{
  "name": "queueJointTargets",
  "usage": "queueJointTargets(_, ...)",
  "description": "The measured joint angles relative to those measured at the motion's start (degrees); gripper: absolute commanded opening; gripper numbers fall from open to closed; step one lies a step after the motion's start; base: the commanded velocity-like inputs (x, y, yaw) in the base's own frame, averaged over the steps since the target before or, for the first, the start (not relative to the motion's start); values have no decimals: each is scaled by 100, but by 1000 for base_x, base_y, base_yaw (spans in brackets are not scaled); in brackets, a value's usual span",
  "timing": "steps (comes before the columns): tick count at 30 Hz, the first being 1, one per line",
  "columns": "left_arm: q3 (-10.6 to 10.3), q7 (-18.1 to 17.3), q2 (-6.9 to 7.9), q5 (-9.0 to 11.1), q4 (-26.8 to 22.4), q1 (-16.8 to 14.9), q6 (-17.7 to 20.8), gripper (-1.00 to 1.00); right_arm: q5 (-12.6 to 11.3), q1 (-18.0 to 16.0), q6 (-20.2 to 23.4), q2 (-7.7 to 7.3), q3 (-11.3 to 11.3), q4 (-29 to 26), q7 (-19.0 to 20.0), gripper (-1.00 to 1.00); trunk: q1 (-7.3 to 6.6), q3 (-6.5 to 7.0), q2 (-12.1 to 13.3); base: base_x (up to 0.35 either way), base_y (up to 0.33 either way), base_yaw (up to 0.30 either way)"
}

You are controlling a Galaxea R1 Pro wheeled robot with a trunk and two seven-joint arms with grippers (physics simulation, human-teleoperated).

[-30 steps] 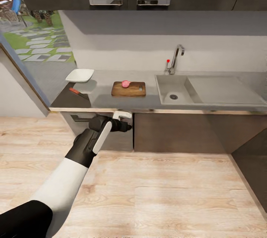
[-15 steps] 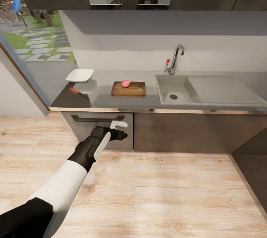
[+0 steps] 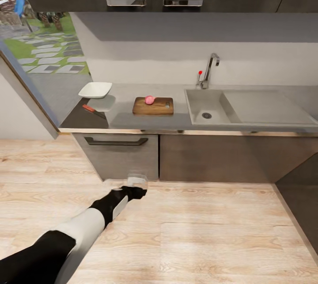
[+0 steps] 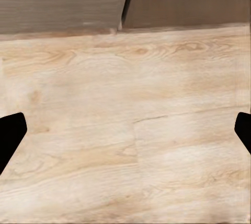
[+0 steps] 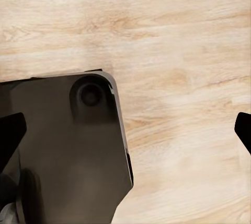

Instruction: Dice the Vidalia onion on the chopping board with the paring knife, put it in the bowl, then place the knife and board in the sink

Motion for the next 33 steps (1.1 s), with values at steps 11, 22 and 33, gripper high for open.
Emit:
queueJointTargets(11,12,-195,-67,3,1579,239,-1010,100,2,-19,2,-13,-1,-9,0,100,0,0,0,0,0,0)
queueJointTargets(22,7,-139,34,6,1640,1281,-3027,100,-14,-36,29,-167,-7,-394,10,100,0,1,0,0,0,0)
queueJointTargets(33,39,-48,434,24,1655,2451,-5110,100,-10,-723,1232,-546,-12,-964,12,100,0,1,0,0,0,0)
